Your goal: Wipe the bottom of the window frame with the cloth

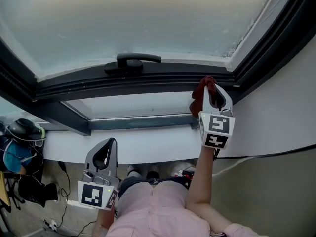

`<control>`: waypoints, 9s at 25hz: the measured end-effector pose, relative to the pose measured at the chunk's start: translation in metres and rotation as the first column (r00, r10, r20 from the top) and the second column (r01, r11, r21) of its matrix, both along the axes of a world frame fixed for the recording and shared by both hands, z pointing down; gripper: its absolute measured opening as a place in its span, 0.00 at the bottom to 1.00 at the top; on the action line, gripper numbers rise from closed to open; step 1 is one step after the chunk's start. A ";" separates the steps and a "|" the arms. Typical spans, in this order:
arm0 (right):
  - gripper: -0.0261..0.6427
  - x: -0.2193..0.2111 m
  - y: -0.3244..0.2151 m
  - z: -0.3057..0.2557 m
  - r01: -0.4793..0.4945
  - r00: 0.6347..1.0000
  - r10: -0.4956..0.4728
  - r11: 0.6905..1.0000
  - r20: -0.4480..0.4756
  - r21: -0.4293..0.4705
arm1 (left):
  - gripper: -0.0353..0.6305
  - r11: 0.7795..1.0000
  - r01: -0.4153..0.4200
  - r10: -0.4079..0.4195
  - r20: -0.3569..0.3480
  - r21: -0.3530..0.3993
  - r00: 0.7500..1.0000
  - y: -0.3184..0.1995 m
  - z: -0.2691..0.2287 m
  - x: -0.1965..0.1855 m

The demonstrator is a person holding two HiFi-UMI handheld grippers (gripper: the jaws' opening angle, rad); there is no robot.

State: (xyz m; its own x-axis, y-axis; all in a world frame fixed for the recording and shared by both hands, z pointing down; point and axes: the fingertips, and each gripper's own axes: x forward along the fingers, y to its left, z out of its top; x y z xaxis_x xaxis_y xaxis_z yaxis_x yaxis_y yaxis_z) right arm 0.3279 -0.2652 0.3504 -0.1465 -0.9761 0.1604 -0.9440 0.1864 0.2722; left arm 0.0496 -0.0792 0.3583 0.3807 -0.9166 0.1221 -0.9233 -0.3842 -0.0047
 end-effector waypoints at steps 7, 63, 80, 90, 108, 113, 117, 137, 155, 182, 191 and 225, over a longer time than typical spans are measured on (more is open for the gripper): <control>0.14 0.035 -0.004 0.008 -0.084 0.996 0.084 0.996 0.017 -0.019 | 0.05 1.000 0.000 0.000 0.002 -0.005 1.000 -0.001 0.001 0.000; 0.13 -0.261 0.015 0.041 0.389 0.906 -0.376 0.921 0.195 -0.028 | 0.05 0.995 0.102 -0.103 0.007 0.022 0.995 0.018 -0.018 -0.156; 0.13 -0.220 0.010 0.044 0.326 0.941 -0.318 0.944 0.112 -0.056 | 0.05 0.996 0.086 -0.086 0.009 0.019 0.996 0.012 -0.018 -0.132; 0.13 -0.197 0.007 0.042 0.317 0.944 -0.310 0.947 0.115 -0.047 | 0.05 0.996 0.088 -0.088 0.009 0.017 0.996 0.008 -0.017 -0.115; 0.13 -0.158 0.001 0.043 0.309 0.945 -0.302 0.950 0.127 -0.041 | 0.05 0.997 0.072 -0.072 0.016 0.016 0.997 -0.004 -0.017 -0.085; 0.12 -0.158 0.002 0.043 0.340 0.934 -0.332 0.940 0.128 -0.041 | 0.05 0.997 0.073 -0.073 0.019 0.016 0.997 -0.007 -0.017 -0.079; 0.12 -0.158 0.001 0.040 0.361 0.927 -0.354 0.932 0.123 -0.040 | 0.05 0.997 0.072 -0.073 0.019 0.016 0.997 -0.009 -0.018 -0.073; 0.12 -0.067 -0.011 0.041 0.229 0.965 -0.220 0.973 0.142 -0.044 | 0.05 0.999 0.037 -0.037 0.022 0.021 0.999 -0.021 -0.017 -0.033; 0.13 -0.014 -0.018 0.042 0.149 0.978 -0.141 0.988 0.154 -0.043 | 0.05 0.999 0.041 -0.041 0.008 0.019 0.999 -0.026 -0.012 -0.008; 0.13 0.095 -0.032 0.047 -0.097 0.970 0.108 0.993 0.217 -0.061 | 0.05 0.998 0.060 -0.060 0.002 0.028 0.998 -0.039 -0.013 0.004; 0.13 0.098 -0.033 0.046 -0.101 0.970 0.111 0.993 0.216 -0.060 | 0.05 0.997 0.070 -0.070 -0.003 0.043 0.998 -0.040 -0.016 0.002; 0.13 -0.264 0.311 -0.056 0.938 -0.197 -0.814 0.007 0.546 0.348 | 0.05 0.872 -0.410 0.306 -0.357 -0.267 0.883 -0.023 0.118 0.017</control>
State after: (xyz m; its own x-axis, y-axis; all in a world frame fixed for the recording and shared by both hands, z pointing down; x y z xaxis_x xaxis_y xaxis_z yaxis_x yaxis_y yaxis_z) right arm 0.0642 0.0459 0.2945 -0.9323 0.2060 -0.2972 0.2827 0.9277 -0.2437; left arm 0.0670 -0.1026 0.4763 0.7398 -0.6364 0.2184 -0.6587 -0.6189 0.4278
